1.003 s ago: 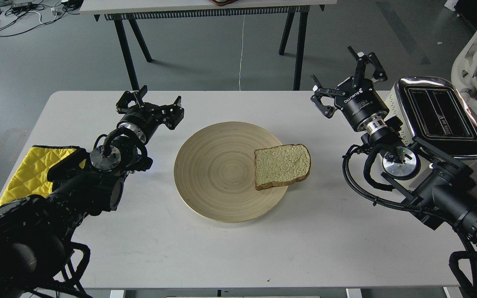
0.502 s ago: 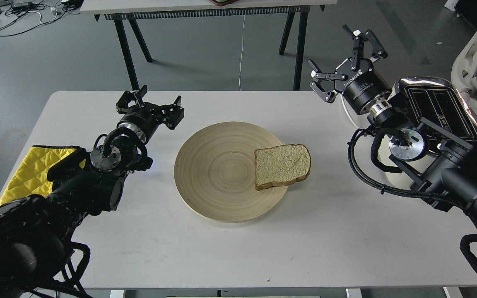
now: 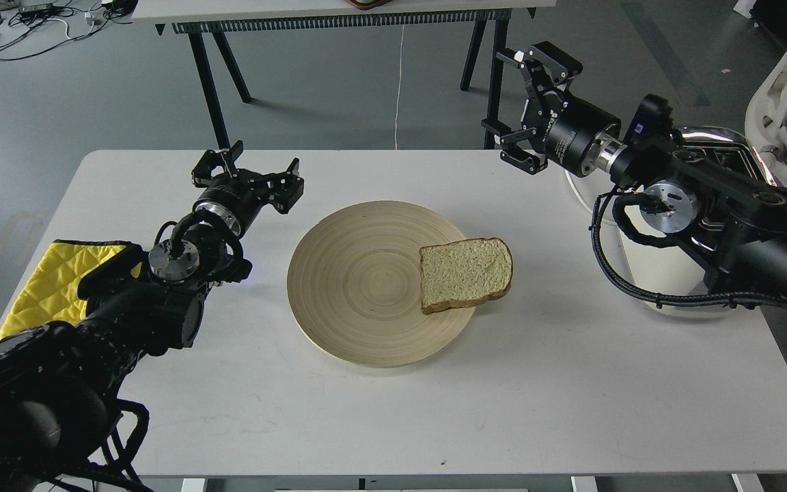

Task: Put bread in toaster with right arm
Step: 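Swing the right gripper away from the toaster toward the bread slice, then lower the open right gripper onto the bread slice's edge on the plate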

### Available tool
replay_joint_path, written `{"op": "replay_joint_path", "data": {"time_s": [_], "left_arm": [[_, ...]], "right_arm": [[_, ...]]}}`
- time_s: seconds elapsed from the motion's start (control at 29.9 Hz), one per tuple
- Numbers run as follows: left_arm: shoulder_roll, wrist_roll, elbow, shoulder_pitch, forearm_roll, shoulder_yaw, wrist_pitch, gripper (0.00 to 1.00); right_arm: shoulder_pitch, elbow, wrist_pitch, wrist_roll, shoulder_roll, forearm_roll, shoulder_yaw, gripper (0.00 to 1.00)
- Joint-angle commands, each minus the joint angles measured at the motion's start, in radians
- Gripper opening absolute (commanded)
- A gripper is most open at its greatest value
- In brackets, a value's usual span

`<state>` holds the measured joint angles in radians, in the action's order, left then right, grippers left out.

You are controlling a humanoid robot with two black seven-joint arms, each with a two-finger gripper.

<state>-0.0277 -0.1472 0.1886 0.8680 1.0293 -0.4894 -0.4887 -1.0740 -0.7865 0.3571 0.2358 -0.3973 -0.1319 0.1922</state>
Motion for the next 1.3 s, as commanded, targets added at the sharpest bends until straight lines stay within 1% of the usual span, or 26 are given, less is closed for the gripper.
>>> {"op": "replay_joint_path", "data": {"time_s": [0.0,0.17,0.33,0.5,0.6,0.94,1.14,1.27], "left_arm": [[0.0,0.0,0.0,0.0,0.0,0.0,0.0,1.0],[0.0,0.0,0.0,0.0,0.0,-0.001,0.0,1.0],[0.0,0.0,0.0,0.0,0.0,0.0,0.0,1.0],[0.0,0.0,0.0,0.0,0.0,0.0,0.0,1.0],[0.0,0.0,0.0,0.0,0.0,0.0,0.0,1.0],[0.0,0.0,0.0,0.0,0.0,0.0,0.0,1.0],[0.0,0.001,0.0,0.0,0.0,0.0,0.0,1.0],[0.0,0.0,0.0,0.0,0.0,0.0,0.0,1.0]], "right_arm": [[-0.007,-0.005,-0.026,0.002,-0.029,-0.003,-0.097,1.0],[-0.026,-0.007,-0.084,0.002,-0.058,-0.018,-0.233,1.0],[-0.067,-0.046,-0.188,0.002,-0.072,-0.026,-0.362,1.0],[-0.084,-0.137,-0.326,0.005,-0.095,-0.026,-0.404,1.0],[-0.081,-0.166,-0.371,0.005,-0.091,-0.026,-0.407,1.0],[-0.081,-0.198,-0.405,0.003,-0.052,-0.028,-0.56,1.0],[-0.072,-0.203,-0.409,0.003,-0.029,-0.028,-0.599,1.0],[-0.072,-0.247,-0.409,0.003,-0.02,-0.04,-0.616,0.99]]}}
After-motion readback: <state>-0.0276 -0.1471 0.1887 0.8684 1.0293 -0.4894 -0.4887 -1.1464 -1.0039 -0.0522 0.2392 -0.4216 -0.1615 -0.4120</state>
